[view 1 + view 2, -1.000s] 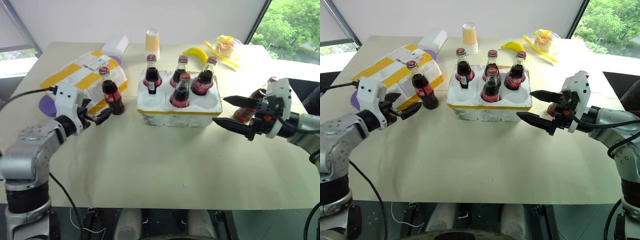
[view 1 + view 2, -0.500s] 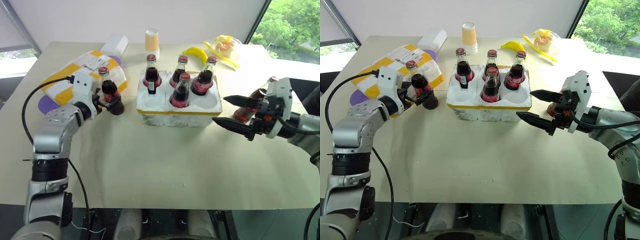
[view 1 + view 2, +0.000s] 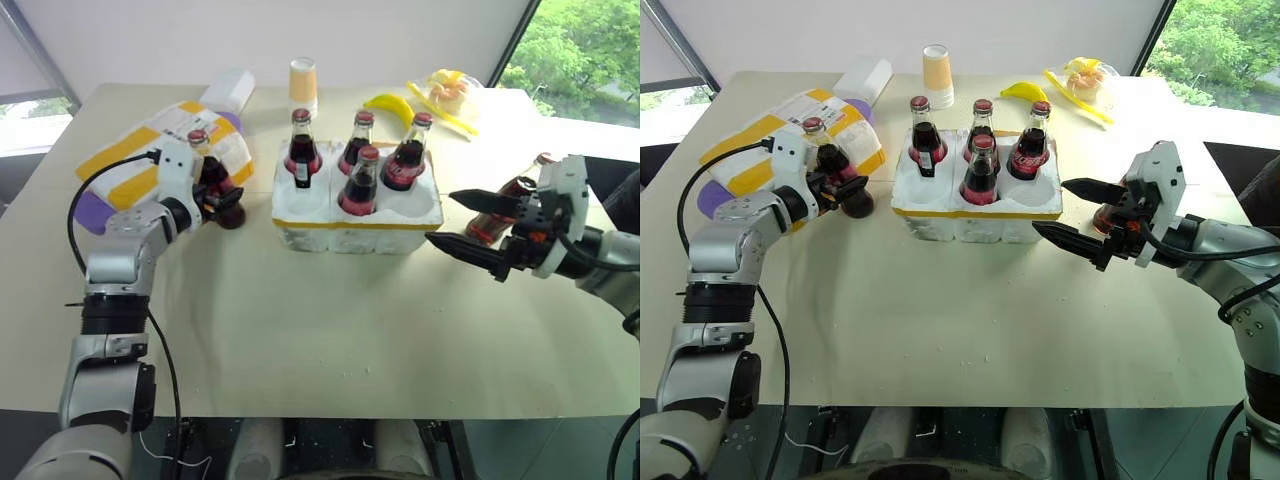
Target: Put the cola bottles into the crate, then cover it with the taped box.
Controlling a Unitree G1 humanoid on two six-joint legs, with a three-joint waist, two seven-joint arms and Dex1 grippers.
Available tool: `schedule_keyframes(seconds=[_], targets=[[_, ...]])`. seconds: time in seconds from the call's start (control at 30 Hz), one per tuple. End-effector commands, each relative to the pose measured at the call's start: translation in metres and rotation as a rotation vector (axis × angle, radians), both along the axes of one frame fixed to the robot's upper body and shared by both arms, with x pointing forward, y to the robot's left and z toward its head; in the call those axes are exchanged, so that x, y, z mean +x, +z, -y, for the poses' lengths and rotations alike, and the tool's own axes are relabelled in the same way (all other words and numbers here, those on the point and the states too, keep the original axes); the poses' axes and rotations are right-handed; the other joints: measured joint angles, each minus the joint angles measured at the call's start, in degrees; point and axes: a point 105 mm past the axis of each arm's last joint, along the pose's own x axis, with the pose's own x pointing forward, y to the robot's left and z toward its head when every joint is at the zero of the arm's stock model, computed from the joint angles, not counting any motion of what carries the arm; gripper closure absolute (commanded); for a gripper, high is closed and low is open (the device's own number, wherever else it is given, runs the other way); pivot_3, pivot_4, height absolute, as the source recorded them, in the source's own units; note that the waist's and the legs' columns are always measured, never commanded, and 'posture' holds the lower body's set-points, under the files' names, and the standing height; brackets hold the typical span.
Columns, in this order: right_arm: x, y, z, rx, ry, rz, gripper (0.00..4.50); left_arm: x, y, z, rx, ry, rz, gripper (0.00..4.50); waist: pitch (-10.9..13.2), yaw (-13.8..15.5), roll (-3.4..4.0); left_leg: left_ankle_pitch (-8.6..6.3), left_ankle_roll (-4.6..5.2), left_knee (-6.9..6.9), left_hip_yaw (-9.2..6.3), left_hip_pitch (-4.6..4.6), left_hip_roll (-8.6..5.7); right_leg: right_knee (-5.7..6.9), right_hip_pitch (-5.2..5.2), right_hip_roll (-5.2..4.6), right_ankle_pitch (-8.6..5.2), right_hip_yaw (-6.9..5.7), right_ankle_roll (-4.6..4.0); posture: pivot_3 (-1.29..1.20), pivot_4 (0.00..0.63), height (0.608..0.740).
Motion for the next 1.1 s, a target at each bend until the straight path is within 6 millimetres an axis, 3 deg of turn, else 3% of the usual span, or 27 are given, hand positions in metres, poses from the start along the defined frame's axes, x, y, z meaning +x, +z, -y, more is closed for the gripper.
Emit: schedule_keyframes(seconds=[0.03,0.2,0.33,0.5,0.63,0.8,1.1], targets=[[-0.004,0.014,0.0,0.009,0.006,0.058,0.0,-0.005,0.051,-0.001,-0.002,-0.039,0.119,1.7,0.01,-0.03,-0.02,0.0,0.0,0.0,0.0,0.0,0.0,0.0,0.0,0.0,0.0,0.0,0.0,0.0,0.15,0.74],[-0.003,0.014,0.0,0.001,0.01,0.059,0.0,-0.02,0.1,0.016,-0.038,-0.206,0.144,1.7,0.22,0.22,-0.37,0.0,0.0,0.01,-0.02,-0.11,0.01,0.01,-0.06,0.0,0.0,-0.04,0.0,0.0,0.15,0.74],[-0.003,0.015,0.002,-0.002,0.003,0.062,0.0,-0.045,0.139,0.045,-0.026,-0.44,0.146,1.7,0.3,0.18,-0.51,0.0,0.01,0.0,-0.02,-0.14,-0.01,-0.03,-0.03,-0.02,0.0,-0.06,0.01,0.0,0.15,0.74],[-0.005,0.012,0.004,0.001,-0.013,0.061,0.0,-0.053,0.154,0.07,-0.013,-0.58,0.132,1.7,0.3,0.08,-0.5,0.01,-0.01,-0.01,0.03,-0.09,-0.03,-0.02,-0.02,-0.01,-0.04,-0.06,0.08,0.0,0.15,0.74],[-0.007,0.01,0.005,0.0,-0.028,0.062,0.0,-0.046,0.146,0.093,0.036,-0.646,0.129,1.7,0.29,0.05,-0.5,0.04,-0.07,-0.01,0.06,-0.06,-0.03,0.01,-0.02,0.01,-0.04,-0.06,0.08,0.0,0.15,0.74],[-0.012,0.011,0.009,-0.002,-0.054,0.068,0.0,-0.037,0.12,0.115,0.121,-0.71,0.108,1.7,0.31,0.1,-0.5,0.04,-0.06,-0.01,0.06,-0.1,-0.04,-0.03,-0.03,0.01,-0.04,-0.06,0.08,0.0,0.15,0.74],[-0.016,0.009,0.009,0.005,-0.074,0.068,0.0,-0.026,0.077,0.131,0.219,-0.75,0.096,1.7,0.31,0.07,-0.5,0.04,-0.06,-0.01,0.03,-0.1,-0.03,-0.02,-0.05,0.01,-0.03,-0.06,0.08,0.0,0.15,0.74]])
